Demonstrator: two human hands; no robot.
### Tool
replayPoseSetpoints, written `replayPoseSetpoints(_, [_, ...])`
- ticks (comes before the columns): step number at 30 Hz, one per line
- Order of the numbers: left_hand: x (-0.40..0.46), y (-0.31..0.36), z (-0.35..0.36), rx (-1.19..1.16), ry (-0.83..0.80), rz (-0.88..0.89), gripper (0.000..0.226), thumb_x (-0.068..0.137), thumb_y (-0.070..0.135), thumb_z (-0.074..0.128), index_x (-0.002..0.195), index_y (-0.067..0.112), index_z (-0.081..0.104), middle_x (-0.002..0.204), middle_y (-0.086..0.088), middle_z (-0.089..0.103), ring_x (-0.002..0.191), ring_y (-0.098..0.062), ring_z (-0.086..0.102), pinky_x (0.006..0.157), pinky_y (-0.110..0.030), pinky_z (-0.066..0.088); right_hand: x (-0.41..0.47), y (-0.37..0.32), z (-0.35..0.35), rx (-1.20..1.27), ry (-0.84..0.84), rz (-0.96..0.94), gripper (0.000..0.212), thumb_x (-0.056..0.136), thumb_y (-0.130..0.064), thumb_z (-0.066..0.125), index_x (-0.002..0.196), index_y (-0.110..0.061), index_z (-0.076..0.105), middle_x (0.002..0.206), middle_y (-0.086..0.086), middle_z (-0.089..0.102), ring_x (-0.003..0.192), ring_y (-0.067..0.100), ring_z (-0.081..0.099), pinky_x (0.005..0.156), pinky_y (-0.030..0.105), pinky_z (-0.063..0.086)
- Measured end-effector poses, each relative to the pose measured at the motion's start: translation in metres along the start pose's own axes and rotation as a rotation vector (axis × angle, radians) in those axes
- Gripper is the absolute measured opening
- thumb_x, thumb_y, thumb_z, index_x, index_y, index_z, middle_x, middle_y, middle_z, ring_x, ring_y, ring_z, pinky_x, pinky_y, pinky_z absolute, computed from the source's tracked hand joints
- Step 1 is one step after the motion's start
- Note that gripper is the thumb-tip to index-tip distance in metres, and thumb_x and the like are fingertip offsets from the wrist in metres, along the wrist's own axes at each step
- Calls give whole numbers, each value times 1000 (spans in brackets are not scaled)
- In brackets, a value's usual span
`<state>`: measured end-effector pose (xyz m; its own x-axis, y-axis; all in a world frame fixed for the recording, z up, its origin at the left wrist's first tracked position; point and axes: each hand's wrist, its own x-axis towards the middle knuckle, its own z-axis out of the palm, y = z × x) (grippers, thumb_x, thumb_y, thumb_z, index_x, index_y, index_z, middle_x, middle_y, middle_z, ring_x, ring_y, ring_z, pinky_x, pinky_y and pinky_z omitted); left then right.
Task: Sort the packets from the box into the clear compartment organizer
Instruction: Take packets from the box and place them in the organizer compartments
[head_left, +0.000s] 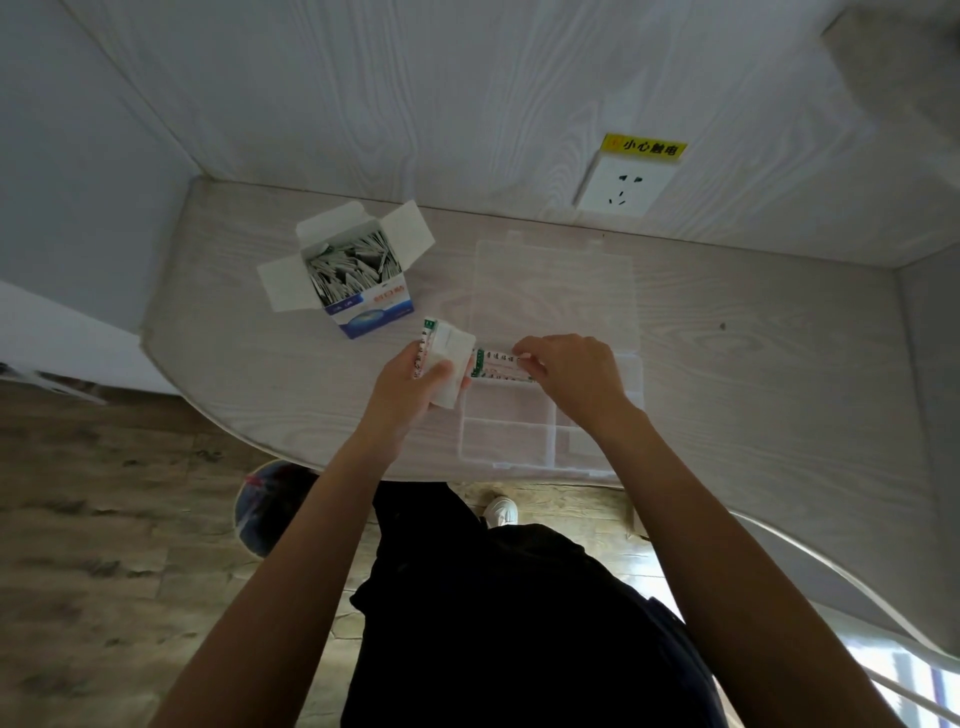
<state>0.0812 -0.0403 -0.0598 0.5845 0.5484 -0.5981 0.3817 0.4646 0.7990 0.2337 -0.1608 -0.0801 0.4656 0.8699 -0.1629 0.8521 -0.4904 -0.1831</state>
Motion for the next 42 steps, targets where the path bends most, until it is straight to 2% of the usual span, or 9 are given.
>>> replayPoseSetpoints(4, [2,-2,-1,6,-1,-4,24,90,2,52,108,15,58,101,-8,69,81,-14,69,65,-21,54,5,-2,8,-228,-48,-74,24,99,-27,42,106,-22,64,87,-2,65,66,16,57,53,26,35])
replayPoseSetpoints(9, [4,-2,-2,14,4,-9,27,90,1,52,114,11,58,97,-6,70,79,-13,69,65,-23,54,11,-7,8,-249,-92,-102,21,99,-22,41,110,-18,59,90,1,65,63,17,46,54,28,34])
replayPoseSetpoints(16, [2,0,-3,-1,10,-4,24,90,-1,50,108,14,57,98,-9,69,74,-11,69,62,-19,55,10,-7,9,-230,-81,-118,21,96,-16,46,110,-16,62,93,4,66,77,23,63,57,29,37])
replayPoseSetpoints(20, [0,-2,-3,38,18,8,23,91,1,50,107,16,56,93,-4,69,68,-6,69,57,-17,52,14,-14,13,-73,-62,-97,26,98,-21,42,119,-20,57,101,4,68,86,25,64,64,31,43])
replayPoseSetpoints(26, [-1,-3,0,32,19,20,24,90,2,52,96,24,57,88,4,66,64,-4,68,56,-15,52,10,-20,12,243,-13,9,25,96,-19,48,113,-17,65,101,4,71,86,23,65,76,34,49])
replayPoseSetpoints(30, [-1,-6,-1,100,8,43,22,89,3,55,102,20,59,90,0,69,72,-12,70,66,-24,54,-3,-30,-2,821,101,183,19,95,-21,53,106,-15,67,94,1,72,49,6,58,59,22,52])
replayPoseSetpoints(32, [-2,-5,-1,137,-38,52,24,87,3,56,108,14,60,89,-3,70,74,-13,71,66,-23,54,-8,-34,-10,1062,64,259,17,93,-21,58,107,-15,65,93,2,70,47,8,59,49,22,52])
replayPoseSetpoints(37, [-11,-1,6,104,-233,14,21,94,11,52,113,11,60,99,-11,70,81,-21,71,72,-25,57,-15,-34,-10,1149,46,280,20,85,-10,68,105,-12,65,84,4,64,49,6,58,47,19,49])
replayPoseSetpoints(42, [-15,0,11,187,-171,63,17,97,17,48,94,21,64,84,-4,71,72,-9,69,65,-21,54,-21,-32,-9,1243,55,306,20,84,-7,68,104,-8,65,89,10,65,53,8,61,52,19,51])
